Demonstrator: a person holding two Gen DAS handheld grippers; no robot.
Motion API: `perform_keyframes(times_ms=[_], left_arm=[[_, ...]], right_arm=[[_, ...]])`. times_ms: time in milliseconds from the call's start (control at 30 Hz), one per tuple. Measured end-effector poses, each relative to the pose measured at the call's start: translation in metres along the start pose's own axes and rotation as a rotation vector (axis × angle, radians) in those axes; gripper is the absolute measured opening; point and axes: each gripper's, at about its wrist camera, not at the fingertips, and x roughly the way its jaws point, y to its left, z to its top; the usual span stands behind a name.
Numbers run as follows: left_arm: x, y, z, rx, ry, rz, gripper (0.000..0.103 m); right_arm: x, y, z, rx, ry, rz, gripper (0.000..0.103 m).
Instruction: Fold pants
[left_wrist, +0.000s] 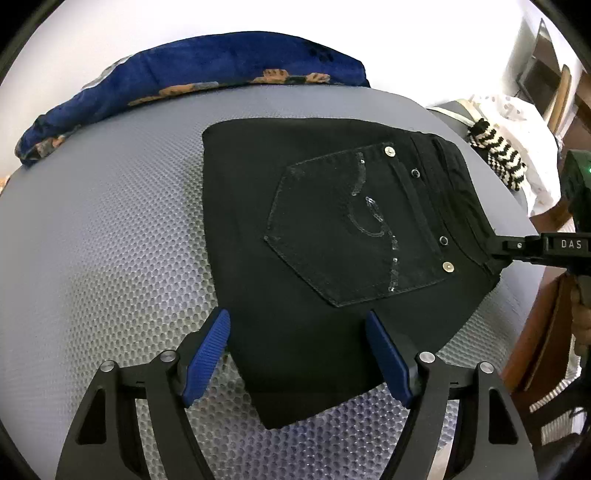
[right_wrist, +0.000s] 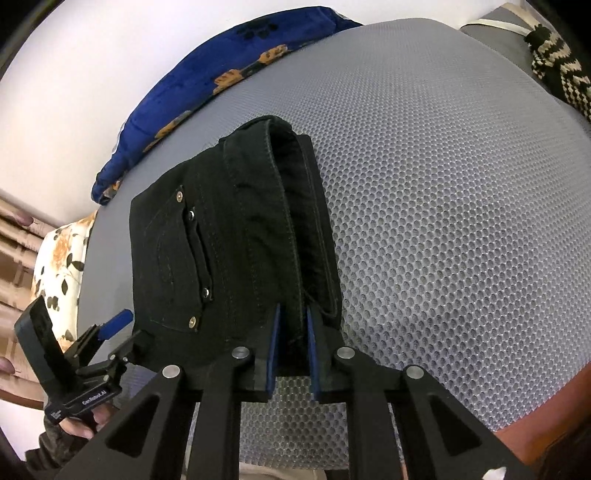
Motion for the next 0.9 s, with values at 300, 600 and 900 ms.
perform_keyframes(times_ms=[300, 600, 900], left_arm=[[0.011, 0.000, -0.004, 0.001, 0.025, 0.026, 0.077], [0.006, 0.001, 0.000, -0.008, 0.013, 0.056, 0.079], [-0.004, 0.005, 0.009, -0.002, -0.023, 0.104, 0.079]], right_arm=[[0.002, 0.000, -0.001, -0.014, 0.000, -0.013, 0.012], [0.002, 0.010, -0.003, -0.049, -0.016, -0.064, 0.014], [0.001, 0.025, -0.003, -0.130, -0.038, -0.194, 0.030]])
